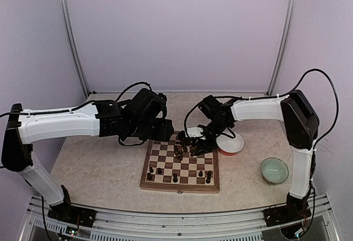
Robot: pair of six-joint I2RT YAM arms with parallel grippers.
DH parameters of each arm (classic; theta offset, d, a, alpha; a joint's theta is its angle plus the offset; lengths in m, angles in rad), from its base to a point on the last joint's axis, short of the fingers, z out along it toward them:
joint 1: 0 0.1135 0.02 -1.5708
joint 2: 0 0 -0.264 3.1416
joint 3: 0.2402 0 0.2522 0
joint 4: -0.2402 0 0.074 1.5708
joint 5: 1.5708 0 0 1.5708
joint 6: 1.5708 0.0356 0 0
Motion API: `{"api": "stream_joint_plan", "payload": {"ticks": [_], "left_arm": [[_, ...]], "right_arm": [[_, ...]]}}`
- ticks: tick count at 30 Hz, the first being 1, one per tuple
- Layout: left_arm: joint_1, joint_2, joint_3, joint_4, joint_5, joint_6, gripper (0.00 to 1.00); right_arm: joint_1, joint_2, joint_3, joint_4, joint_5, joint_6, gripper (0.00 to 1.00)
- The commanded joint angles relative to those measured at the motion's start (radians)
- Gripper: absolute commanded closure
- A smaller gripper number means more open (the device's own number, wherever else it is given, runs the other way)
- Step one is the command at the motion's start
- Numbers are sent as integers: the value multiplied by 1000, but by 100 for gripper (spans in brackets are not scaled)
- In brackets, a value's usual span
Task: Set up the chess pieces on the board
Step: Adjust the pawn on the chessboard, then pick up the pawn from the chessboard.
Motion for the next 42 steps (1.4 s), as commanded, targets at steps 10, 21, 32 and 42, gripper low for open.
{"api": "stream_joint_plan", "payload": {"ticks": [10, 21, 32, 42], "left_arm": [[1, 19, -10, 45, 47, -15, 44], [-3, 31, -5, 47, 63, -13, 44], [-13, 38, -3, 44, 63, -15, 44], [-16, 43, -4, 47, 60, -18, 44]], "right_arm": [[61, 67, 31, -30, -6, 4, 57], [55, 48, -10, -86, 54, -2, 56], [14, 47, -8, -164, 36, -9, 68], [12, 47, -31, -147, 38, 25, 79]]}}
